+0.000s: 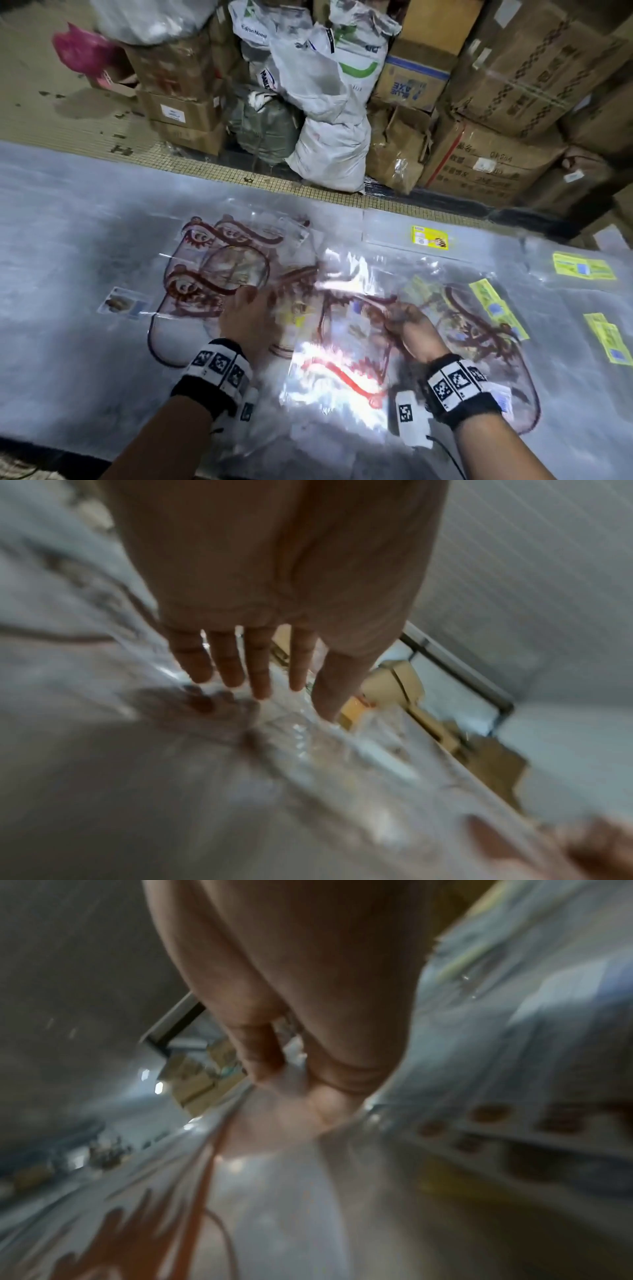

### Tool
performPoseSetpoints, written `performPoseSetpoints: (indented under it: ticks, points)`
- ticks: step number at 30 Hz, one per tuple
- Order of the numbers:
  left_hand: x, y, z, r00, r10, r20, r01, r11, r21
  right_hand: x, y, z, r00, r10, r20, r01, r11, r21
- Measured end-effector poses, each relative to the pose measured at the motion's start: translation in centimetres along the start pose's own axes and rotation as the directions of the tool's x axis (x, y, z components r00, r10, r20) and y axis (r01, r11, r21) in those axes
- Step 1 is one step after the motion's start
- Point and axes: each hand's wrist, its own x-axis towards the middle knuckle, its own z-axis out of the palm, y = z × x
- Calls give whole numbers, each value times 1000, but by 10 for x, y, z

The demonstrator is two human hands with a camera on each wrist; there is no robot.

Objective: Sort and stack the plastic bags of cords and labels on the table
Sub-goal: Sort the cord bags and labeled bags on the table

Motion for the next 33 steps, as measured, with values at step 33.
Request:
performPoseSetpoints:
  ticks: [33]
  points:
    - [37,-40,-41,942,-291,-165,253,943,-215,5,19,-17,996,81,-45,-84,993,-87]
